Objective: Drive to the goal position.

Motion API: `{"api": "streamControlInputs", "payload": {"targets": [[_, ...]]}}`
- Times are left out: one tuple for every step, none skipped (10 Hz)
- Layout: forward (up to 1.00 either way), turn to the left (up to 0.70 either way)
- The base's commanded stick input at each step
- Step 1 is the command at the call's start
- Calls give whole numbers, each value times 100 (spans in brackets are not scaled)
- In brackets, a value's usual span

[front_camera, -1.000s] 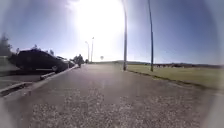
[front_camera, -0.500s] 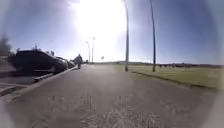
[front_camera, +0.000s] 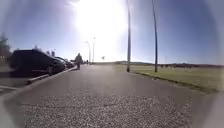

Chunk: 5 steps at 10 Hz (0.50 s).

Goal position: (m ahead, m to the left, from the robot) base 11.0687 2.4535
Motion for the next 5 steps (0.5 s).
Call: {"api": "streamControlInputs", "payload": {"targets": [[100,0],[100,0],[100,0],[100,0],[100,0]]}}
